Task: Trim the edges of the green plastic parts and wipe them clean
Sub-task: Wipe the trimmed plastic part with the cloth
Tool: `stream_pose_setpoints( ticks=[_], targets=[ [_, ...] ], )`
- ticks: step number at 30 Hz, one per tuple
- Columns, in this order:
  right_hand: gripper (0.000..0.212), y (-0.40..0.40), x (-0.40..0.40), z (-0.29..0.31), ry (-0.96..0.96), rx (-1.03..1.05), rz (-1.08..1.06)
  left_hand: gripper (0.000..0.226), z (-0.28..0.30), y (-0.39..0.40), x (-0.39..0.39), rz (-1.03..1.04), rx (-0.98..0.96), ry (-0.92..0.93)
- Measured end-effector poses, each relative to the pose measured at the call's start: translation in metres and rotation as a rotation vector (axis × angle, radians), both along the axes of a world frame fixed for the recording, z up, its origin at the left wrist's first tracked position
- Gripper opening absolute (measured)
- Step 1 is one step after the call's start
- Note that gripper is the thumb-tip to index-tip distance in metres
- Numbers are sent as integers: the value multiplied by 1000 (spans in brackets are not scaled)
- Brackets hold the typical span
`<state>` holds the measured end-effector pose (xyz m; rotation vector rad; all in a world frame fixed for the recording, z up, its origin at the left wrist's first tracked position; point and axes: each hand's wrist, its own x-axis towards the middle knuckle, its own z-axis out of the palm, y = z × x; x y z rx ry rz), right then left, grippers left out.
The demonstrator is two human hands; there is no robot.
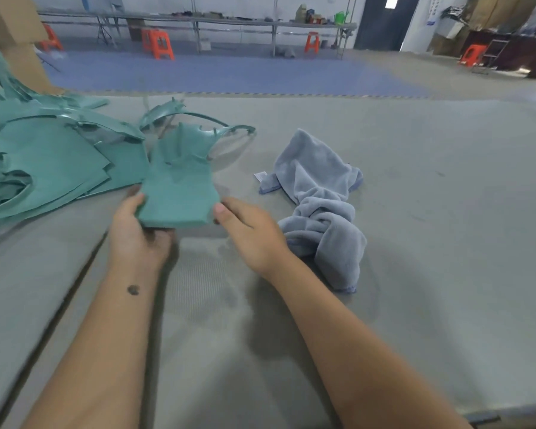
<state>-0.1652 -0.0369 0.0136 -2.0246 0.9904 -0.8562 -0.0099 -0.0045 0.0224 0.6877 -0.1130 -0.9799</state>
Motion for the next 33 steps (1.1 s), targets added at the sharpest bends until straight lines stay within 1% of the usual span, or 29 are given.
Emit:
stream_pose_setpoints(
  ticks=[1,3,4,5,7,8,10,11,12,13,15,16,18,19,20,22,24,26,28,30,31,33],
  targets=[
    [35,5,-1,5,-153,113,-4,18,0,-1,-12,-14,8,-62],
    [20,10,-6,15,-534,340,-70,17,1,1,-37,-31,48,-241],
    [16,10,-12,21,-655,406,-133,18,1,3,-50,-26,55,-313],
    [17,12,-21,26,-722,458,-198,22,1,6,-62,-26,57,-371],
    [16,21,-45,31,-825,546,-294,40,3,8,-88,-36,82,-491],
    [13,28,-59,32,-875,570,-338,48,6,10,-102,-35,108,-596],
    [7,47,-92,32,-994,569,-426,52,15,13,-132,-21,176,-950],
    [7,57,-111,33,-1062,546,-457,54,23,17,-150,-16,171,-1110],
    [8,66,-132,34,-1120,504,-479,59,33,22,-170,-14,121,-1203],
    [9,75,-154,36,-1162,447,-503,66,41,26,-193,-13,53,-1246],
    [9,91,-201,37,-1200,319,-606,79,52,35,-245,-52,-2,-1284],
    [9,99,-227,35,-1210,257,-682,75,53,41,-272,-121,-12,-1300],
    [8,121,-280,27,-1191,151,-876,43,44,54,-328,-341,-93,-1307],
    [7,134,-306,19,-1171,117,-971,33,35,62,-356,-474,-130,-1292],
    [6,149,-332,9,-1155,95,-1054,33,24,71,-381,-603,-143,-1275],
    [7,182,-378,-16,-1110,73,-1192,33,-8,91,-424,-854,-88,-1216],
    [7,215,-417,-45,-1035,90,-1310,24,-41,114,-459,-1115,9,-1118],
    [8,247,-450,-77,-971,135,-1391,26,-73,136,-485,-1351,100,-1079],
    [5,279,-473,-111,-953,198,-1419,25,-98,154,-501,-1553,173,-1014],
    [4,310,-489,-146,-992,273,-1449,27,-116,171,-512,-1704,289,-944],
    [4,321,-494,-162,-1014,316,-1471,31,-125,176,-516,-1755,334,-945],
    [5,339,-499,-191,-1035,422,-1509,42,-145,186,-520,-1837,347,-1029]
  ],
)
